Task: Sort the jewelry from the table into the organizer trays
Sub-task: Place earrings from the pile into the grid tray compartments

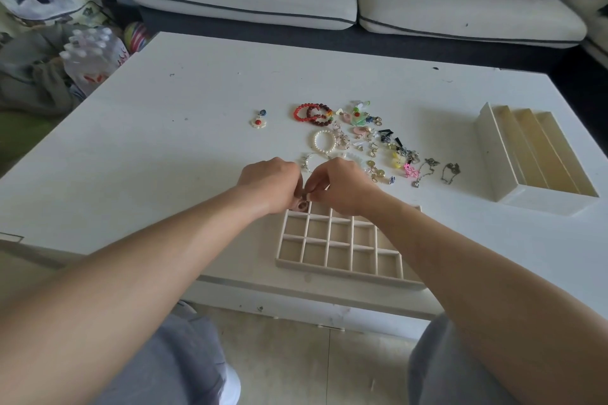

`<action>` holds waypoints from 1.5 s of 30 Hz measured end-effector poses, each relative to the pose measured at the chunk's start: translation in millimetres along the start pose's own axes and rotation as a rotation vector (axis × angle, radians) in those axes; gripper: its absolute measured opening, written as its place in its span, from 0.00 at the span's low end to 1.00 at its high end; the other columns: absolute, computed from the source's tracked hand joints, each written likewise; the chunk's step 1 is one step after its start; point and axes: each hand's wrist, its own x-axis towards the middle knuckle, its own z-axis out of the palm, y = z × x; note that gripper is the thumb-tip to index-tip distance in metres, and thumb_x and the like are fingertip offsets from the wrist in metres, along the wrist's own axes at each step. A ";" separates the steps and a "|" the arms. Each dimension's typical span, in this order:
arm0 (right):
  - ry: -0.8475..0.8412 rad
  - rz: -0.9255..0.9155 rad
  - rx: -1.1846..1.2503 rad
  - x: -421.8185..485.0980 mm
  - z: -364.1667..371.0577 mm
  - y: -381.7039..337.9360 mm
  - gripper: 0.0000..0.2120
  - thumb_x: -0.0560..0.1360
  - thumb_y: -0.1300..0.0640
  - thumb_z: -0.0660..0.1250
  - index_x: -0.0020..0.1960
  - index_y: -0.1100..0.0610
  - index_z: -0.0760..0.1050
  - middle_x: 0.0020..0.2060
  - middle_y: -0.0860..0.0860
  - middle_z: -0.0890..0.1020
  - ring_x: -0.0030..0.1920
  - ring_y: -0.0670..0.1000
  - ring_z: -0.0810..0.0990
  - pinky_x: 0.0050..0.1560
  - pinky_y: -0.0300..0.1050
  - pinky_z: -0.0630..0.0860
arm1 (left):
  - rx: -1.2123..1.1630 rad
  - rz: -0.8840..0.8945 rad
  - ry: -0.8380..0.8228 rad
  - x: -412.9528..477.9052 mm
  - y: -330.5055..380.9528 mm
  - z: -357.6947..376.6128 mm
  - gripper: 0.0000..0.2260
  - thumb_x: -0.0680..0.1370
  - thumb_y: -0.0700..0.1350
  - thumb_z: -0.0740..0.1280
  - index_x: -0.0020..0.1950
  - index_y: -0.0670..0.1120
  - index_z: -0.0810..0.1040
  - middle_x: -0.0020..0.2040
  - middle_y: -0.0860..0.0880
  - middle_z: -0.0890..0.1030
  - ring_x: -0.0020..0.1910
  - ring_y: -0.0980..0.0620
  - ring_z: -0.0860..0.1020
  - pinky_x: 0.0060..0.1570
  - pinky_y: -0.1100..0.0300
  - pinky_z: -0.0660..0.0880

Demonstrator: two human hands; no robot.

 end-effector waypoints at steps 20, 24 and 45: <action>0.194 0.146 -0.086 3.7 20.6 -12.4 0.06 0.72 0.59 0.76 0.46 0.50 0.82 0.43 0.52 0.84 0.45 0.55 0.83 0.48 0.50 0.82 | -0.353 -0.080 -0.016 17.8 -13.4 10.3 0.07 0.74 0.56 0.74 0.41 0.55 0.80 0.47 0.51 0.84 0.49 0.48 0.81 0.52 0.52 0.80; 0.193 0.171 -0.091 5.5 19.8 -11.3 0.07 0.71 0.58 0.77 0.43 0.48 0.79 0.43 0.52 0.84 0.44 0.55 0.83 0.46 0.50 0.82 | -0.358 -0.074 -0.019 19.9 -12.7 10.9 0.09 0.73 0.57 0.76 0.43 0.54 0.82 0.46 0.51 0.83 0.49 0.48 0.81 0.52 0.52 0.80; 0.115 0.163 -0.064 4.6 15.8 -10.3 0.10 0.72 0.59 0.74 0.38 0.49 0.75 0.41 0.50 0.81 0.42 0.52 0.82 0.38 0.43 0.77 | -0.486 -0.077 -0.093 20.9 -14.3 4.5 0.06 0.75 0.44 0.74 0.38 0.52 0.82 0.40 0.46 0.86 0.30 0.53 0.78 0.42 0.58 0.80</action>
